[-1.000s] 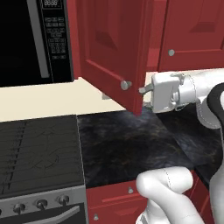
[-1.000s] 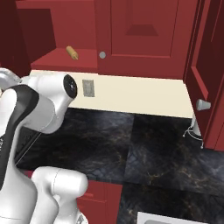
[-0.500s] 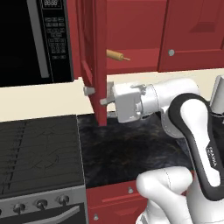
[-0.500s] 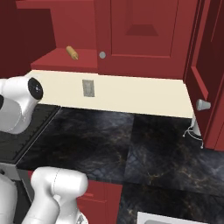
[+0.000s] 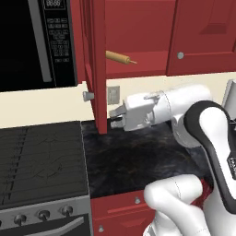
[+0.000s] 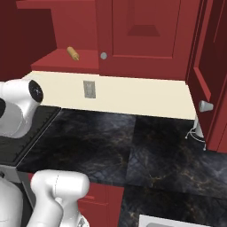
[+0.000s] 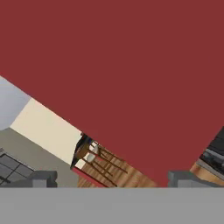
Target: Open the cabinet, retrieve the rolling pin, and place it next to the meat on the cutting board to prepare for tenderizing.
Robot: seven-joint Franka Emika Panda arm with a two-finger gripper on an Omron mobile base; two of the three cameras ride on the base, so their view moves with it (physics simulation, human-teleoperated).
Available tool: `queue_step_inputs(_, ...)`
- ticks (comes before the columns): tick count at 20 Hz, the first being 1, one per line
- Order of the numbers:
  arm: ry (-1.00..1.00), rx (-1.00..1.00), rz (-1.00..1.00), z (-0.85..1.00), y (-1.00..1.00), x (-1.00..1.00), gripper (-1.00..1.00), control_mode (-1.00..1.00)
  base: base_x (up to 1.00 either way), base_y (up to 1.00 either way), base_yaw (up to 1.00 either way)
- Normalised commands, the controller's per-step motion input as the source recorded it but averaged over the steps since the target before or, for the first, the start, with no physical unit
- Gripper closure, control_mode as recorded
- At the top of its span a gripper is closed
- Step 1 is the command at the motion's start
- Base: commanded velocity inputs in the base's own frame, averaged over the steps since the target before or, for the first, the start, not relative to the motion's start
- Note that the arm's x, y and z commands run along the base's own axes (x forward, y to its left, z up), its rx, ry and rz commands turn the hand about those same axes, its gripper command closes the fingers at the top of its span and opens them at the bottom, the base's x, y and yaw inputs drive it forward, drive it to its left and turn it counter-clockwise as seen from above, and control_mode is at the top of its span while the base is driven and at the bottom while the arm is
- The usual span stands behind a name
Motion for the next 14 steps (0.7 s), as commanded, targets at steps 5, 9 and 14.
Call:
queue_step_inputs(5,-0.15,0.02,0.03,0.03,-0.51,-0.65,-1.0,-1.0,0.0,0.0,0.0)
queue_step_inputs(9,-0.15,0.02,0.01,0.13,-0.59,-0.61,-1.0,-1.0,0.0,0.0,0.0)
queue_step_inputs(14,-0.07,0.01,0.0,0.28,-0.68,-0.2,-1.0,-1.0,0.0,0.0,0.0)
